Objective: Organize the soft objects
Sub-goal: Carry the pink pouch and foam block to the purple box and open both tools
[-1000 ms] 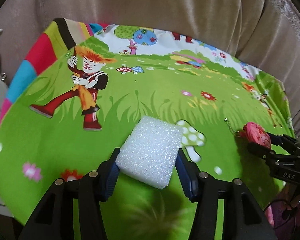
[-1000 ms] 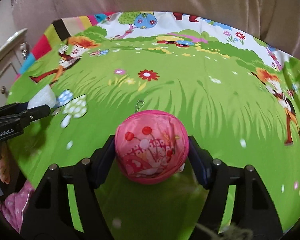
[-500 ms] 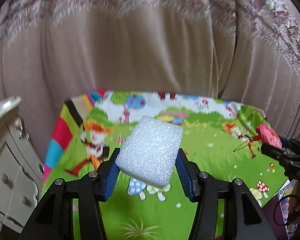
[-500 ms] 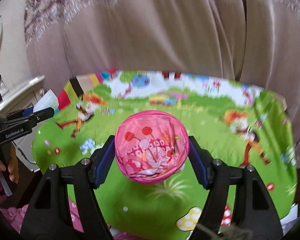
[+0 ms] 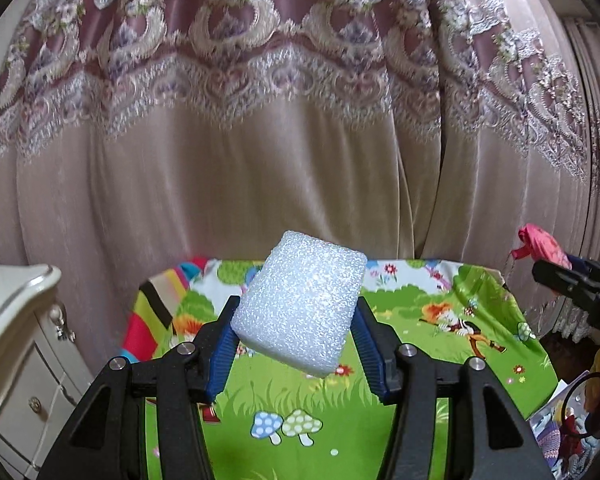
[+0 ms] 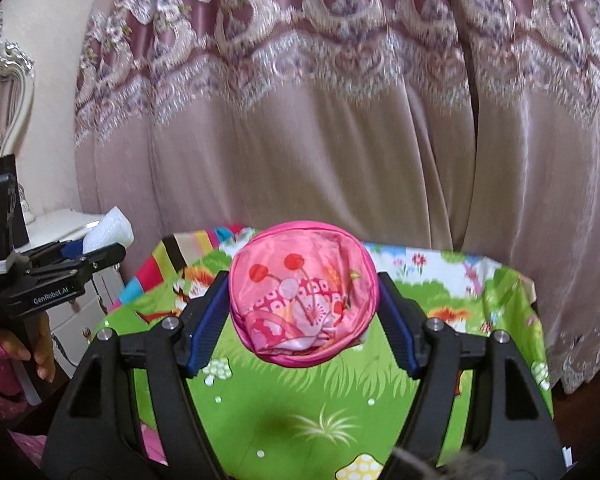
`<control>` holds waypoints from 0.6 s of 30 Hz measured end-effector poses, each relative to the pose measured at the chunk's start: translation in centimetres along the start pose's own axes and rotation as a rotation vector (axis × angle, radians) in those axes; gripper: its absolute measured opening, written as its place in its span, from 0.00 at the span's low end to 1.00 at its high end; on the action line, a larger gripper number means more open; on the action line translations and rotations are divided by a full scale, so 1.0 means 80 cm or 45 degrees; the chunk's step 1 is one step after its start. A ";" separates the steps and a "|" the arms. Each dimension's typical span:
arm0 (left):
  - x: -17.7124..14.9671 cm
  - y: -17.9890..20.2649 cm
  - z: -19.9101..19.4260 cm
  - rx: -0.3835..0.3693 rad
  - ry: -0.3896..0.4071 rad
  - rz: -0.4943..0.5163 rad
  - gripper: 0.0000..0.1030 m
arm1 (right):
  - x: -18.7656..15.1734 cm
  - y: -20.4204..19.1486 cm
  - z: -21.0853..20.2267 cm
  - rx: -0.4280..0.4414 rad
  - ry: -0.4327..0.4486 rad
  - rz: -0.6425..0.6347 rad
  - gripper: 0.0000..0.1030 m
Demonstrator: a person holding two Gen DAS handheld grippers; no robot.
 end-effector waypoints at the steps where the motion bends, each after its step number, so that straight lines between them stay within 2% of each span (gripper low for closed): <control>1: 0.003 0.001 -0.004 -0.003 0.015 0.005 0.53 | 0.006 -0.002 -0.006 0.000 0.020 -0.008 0.72; 10: 0.021 0.018 -0.045 -0.032 0.182 0.026 0.53 | 0.037 -0.013 -0.046 -0.044 0.113 -0.126 0.72; 18: 0.028 0.043 -0.075 -0.128 0.288 0.059 0.54 | 0.050 -0.013 -0.092 -0.136 0.155 -0.223 0.72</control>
Point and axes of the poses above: each gripper's, at about its wrist camera, not at the fingertips, and z roughly the way its jaws point, y to its right, x to its top, the point moved 1 cm from there along z, roughly the way its jaws point, and after that the axes turned 7 degrees about -z, right-handed, at the moved point
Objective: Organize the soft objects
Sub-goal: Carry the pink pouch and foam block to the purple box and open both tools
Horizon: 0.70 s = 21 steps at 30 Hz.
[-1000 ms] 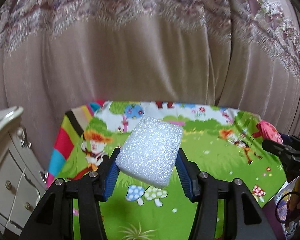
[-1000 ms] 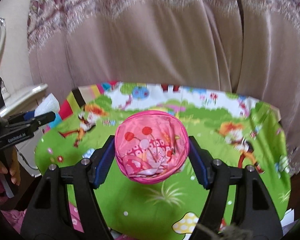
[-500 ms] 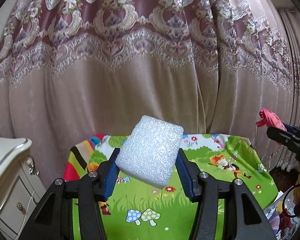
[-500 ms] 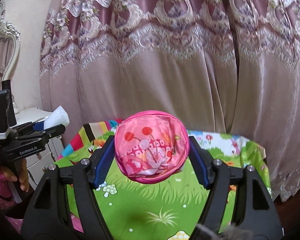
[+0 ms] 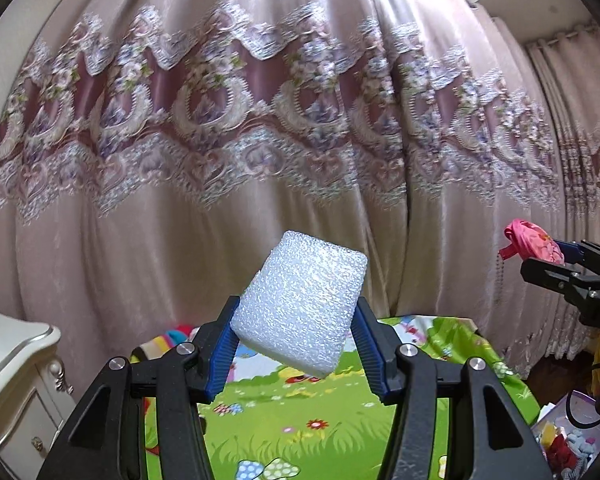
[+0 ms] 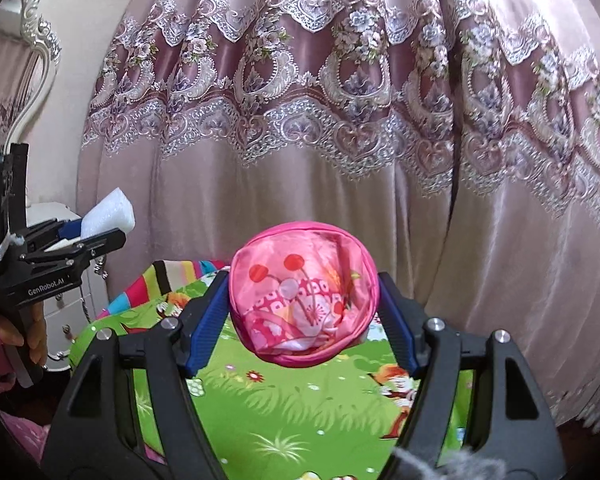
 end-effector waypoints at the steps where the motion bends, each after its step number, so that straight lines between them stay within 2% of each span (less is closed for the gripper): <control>1: 0.001 0.007 0.000 -0.021 0.001 0.008 0.54 | -0.001 0.001 -0.004 -0.010 -0.004 -0.005 0.72; 7: -0.009 0.050 0.012 -0.167 -0.061 0.051 0.54 | -0.027 0.025 -0.035 -0.084 -0.091 -0.012 0.72; 18: -0.044 0.177 0.020 -0.570 -0.248 0.168 0.54 | -0.115 0.115 -0.109 -0.325 -0.347 0.069 0.72; 21: -0.059 0.221 0.021 -0.690 -0.333 0.220 0.54 | -0.142 0.138 -0.130 -0.388 -0.438 0.075 0.72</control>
Point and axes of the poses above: each gripper's, at about its wrist camera, not at the fingertips, and z roughly the way its jaws point, y to its right, x to its top, the point moved 1 cm from there along z, roughly the way its jaws point, and after that the axes turned 7 degrees about -z, right-handed, at the moved point
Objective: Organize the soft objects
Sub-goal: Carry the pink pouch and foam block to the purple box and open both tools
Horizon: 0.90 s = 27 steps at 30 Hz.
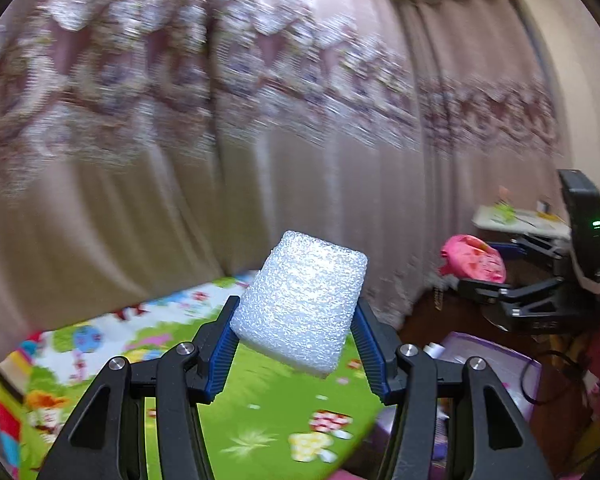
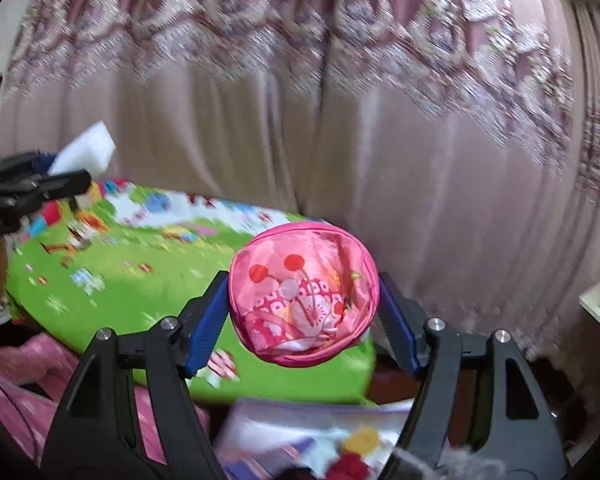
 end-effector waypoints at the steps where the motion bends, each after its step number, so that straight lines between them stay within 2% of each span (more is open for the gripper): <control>1: -0.001 0.011 0.009 -0.033 -0.027 0.009 0.54 | -0.012 0.009 -0.001 -0.031 -0.034 0.001 0.72; 7: -0.026 0.089 0.076 -0.234 -0.235 0.089 0.54 | -0.089 0.063 -0.003 -0.163 -0.232 0.094 0.72; 15: -0.061 0.172 0.150 -0.389 -0.449 0.117 0.54 | -0.156 0.112 -0.003 -0.240 -0.418 0.195 0.73; 21: -0.098 0.203 0.177 -0.451 -0.569 0.131 0.54 | -0.192 0.131 0.000 -0.250 -0.506 0.268 0.73; 27: -0.133 0.216 0.194 -0.470 -0.670 0.130 0.54 | -0.208 0.138 0.009 -0.236 -0.556 0.310 0.73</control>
Point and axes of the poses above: each gripper's, at about its wrist camera, not at the fingertips, and z roughly the way its jaws point, y to its right, x to its top, the point moved 1 cm from there along z, roughly the way its jaws point, and after that the axes turned 7 degrees about -z, right-handed, at the moved point
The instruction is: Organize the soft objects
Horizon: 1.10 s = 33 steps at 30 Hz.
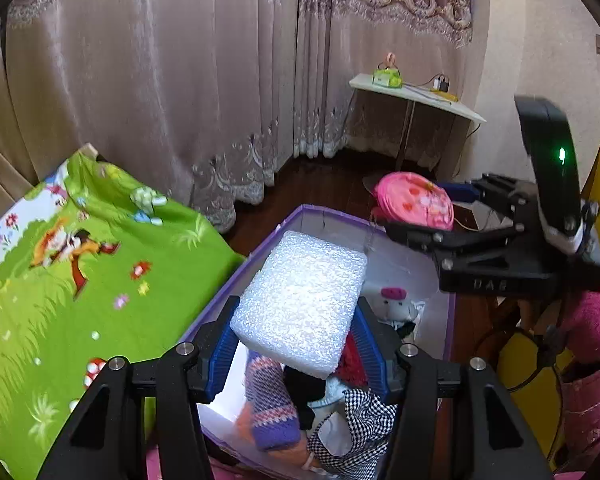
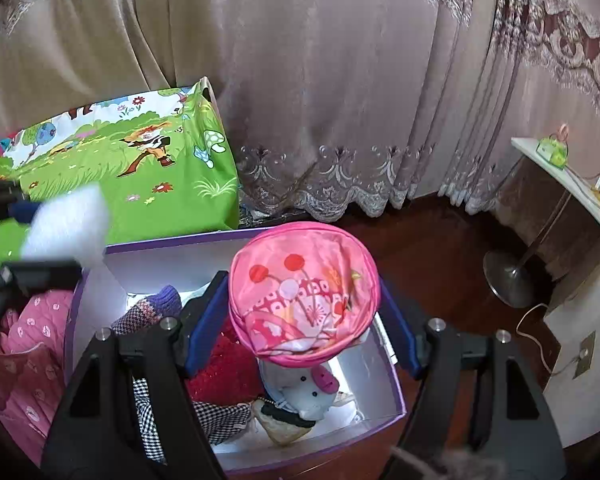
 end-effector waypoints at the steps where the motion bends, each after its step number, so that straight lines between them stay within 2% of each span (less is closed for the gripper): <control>1: -0.004 0.000 0.002 0.001 -0.006 -0.001 0.54 | 0.000 0.000 0.004 0.003 -0.010 0.004 0.73; 5: -0.016 0.001 0.013 -0.011 -0.042 -0.002 0.54 | 0.004 -0.002 0.015 0.017 -0.031 -0.004 0.73; 9: -0.022 0.001 0.013 -0.028 -0.009 -0.003 0.56 | 0.015 -0.004 0.023 0.031 -0.019 0.007 0.74; 10: -0.022 0.002 0.013 -0.031 -0.010 0.000 0.57 | 0.017 -0.004 0.023 0.036 -0.012 0.013 0.74; 12: -0.023 0.004 0.016 -0.025 -0.017 0.021 0.73 | 0.021 -0.003 0.028 0.052 -0.017 0.033 0.77; 13: -0.024 0.005 0.017 -0.010 -0.026 0.041 0.78 | 0.022 -0.003 0.031 0.058 -0.031 0.042 0.79; 14: -0.023 0.006 0.018 0.001 -0.033 0.055 0.83 | 0.022 -0.003 0.034 0.059 -0.048 0.052 0.85; 15: -0.024 0.007 0.019 0.026 -0.042 0.073 0.84 | 0.021 -0.003 0.035 0.057 -0.061 0.060 0.89; 17: -0.022 0.007 0.020 0.082 -0.059 0.090 0.84 | 0.020 -0.004 0.035 0.062 -0.077 0.069 0.90; 24: -0.021 -0.008 0.008 0.080 -0.070 0.028 0.90 | 0.012 -0.021 0.030 0.067 -0.174 0.075 0.90; 27: -0.022 -0.014 0.004 0.083 -0.085 0.042 0.93 | 0.018 -0.024 0.043 0.133 -0.303 0.118 0.90; 30: -0.020 -0.034 -0.008 0.077 -0.070 0.001 0.93 | 0.029 -0.030 0.069 0.228 -0.501 0.128 0.90; 31: -0.019 -0.040 -0.009 0.087 -0.066 -0.014 0.93 | 0.030 -0.033 0.074 0.208 -0.547 0.075 0.90; 33: -0.018 -0.054 -0.017 0.128 -0.057 -0.049 0.93 | 0.029 -0.045 0.072 0.098 -0.615 -0.059 0.90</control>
Point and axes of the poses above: each gripper's, at about its wrist camera, not at the fingertips, and z roughly the way its jaws point, y to its right, x to its top, the point moved 1 cm from there along z, roughly the way its jaws point, and after that the axes turned 7 degrees about -z, right-handed, at the moved point
